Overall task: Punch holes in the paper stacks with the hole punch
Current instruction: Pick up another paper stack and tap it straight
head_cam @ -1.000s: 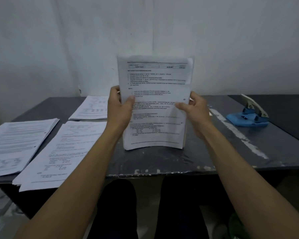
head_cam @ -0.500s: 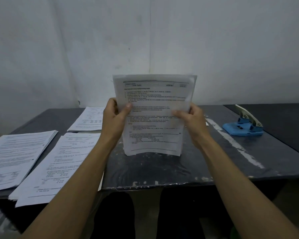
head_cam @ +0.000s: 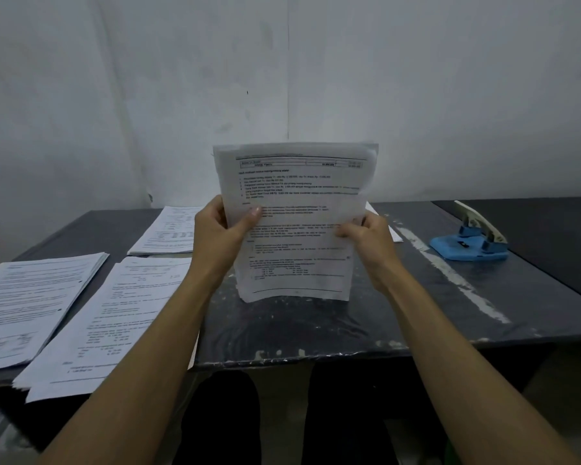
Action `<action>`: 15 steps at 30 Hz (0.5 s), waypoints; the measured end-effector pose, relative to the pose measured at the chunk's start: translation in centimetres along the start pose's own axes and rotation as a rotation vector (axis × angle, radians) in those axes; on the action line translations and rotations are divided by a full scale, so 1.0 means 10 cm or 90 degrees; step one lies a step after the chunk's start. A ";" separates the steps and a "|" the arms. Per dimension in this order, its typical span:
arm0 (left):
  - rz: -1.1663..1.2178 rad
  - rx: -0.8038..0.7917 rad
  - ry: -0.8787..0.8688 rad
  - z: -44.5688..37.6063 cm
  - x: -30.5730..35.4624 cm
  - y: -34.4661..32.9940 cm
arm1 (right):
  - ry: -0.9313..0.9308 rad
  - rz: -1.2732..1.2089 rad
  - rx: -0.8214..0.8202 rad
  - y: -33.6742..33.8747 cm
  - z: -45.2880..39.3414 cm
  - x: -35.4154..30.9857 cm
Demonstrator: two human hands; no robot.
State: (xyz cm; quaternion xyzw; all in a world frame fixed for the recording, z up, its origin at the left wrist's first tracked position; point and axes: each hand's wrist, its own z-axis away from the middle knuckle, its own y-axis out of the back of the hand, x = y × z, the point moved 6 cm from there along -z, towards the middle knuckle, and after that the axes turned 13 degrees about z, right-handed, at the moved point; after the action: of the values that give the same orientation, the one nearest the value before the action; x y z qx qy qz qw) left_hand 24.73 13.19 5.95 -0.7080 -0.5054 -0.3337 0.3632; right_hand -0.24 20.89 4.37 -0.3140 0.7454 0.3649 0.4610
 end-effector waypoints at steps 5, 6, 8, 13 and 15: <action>0.025 -0.047 0.021 -0.08 0.04 0.00 | 0.013 -0.031 0.005 0.00 -0.02 -0.05; 0.029 -0.056 0.026 -0.10 0.03 -0.01 | 0.015 -0.036 0.006 -0.01 -0.03 -0.07; 0.037 -0.072 0.040 -0.10 0.01 -0.05 | 0.006 -0.028 0.002 -0.05 -0.04 -0.09; 0.047 -0.067 0.051 -0.09 -0.05 -0.08 | -0.009 -0.016 0.026 -0.10 -0.05 -0.09; 0.037 -0.063 0.046 -0.09 -0.07 -0.08 | -0.009 -0.015 0.026 -0.12 -0.06 -0.09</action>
State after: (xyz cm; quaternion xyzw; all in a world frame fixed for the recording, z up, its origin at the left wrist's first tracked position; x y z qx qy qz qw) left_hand 23.66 12.26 6.02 -0.7270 -0.4538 -0.3731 0.3556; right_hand 0.80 19.87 5.03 -0.3109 0.7457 0.3465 0.4767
